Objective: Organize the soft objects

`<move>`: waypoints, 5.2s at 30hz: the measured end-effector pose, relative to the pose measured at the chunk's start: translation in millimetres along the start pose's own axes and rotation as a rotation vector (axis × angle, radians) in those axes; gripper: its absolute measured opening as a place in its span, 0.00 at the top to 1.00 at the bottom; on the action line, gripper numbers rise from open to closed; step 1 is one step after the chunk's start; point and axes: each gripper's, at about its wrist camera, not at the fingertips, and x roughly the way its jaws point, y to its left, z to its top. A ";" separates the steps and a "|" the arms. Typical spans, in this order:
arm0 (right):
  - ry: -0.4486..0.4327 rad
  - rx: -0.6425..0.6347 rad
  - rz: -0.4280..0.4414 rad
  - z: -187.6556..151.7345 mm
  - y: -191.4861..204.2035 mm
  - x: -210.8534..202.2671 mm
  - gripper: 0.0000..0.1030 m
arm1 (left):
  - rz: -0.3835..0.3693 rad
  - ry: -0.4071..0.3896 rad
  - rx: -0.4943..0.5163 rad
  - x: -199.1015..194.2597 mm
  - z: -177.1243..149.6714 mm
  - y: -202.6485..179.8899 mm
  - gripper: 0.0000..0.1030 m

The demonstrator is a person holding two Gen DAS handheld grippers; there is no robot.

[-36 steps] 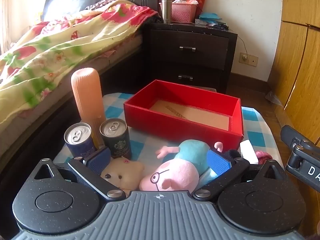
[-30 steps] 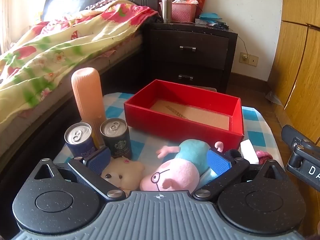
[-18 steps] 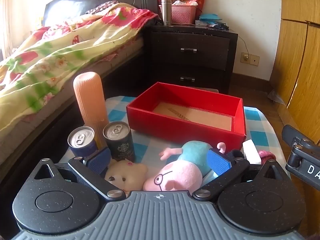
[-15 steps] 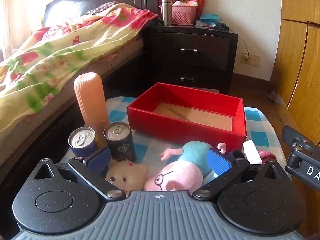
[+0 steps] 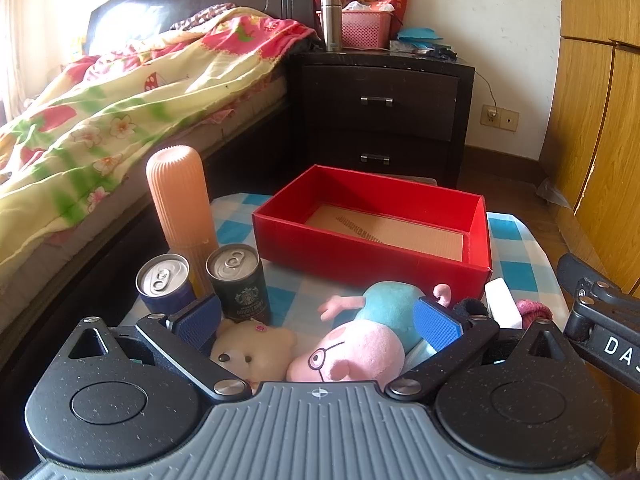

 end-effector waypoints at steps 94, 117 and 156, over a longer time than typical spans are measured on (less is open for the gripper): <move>0.242 0.060 0.147 -31.7 -59.3 5.9 0.18 | -0.497 0.217 0.105 -1.8 -30.2 5.2 0.96; 0.367 0.085 0.080 -48.7 -70.2 24.5 0.20 | -0.492 0.204 0.179 42.3 -45.8 -55.1 0.30; 0.355 -0.400 0.273 -84.8 13.1 39.8 0.20 | -0.751 0.119 -0.265 -1.1 18.0 84.7 0.96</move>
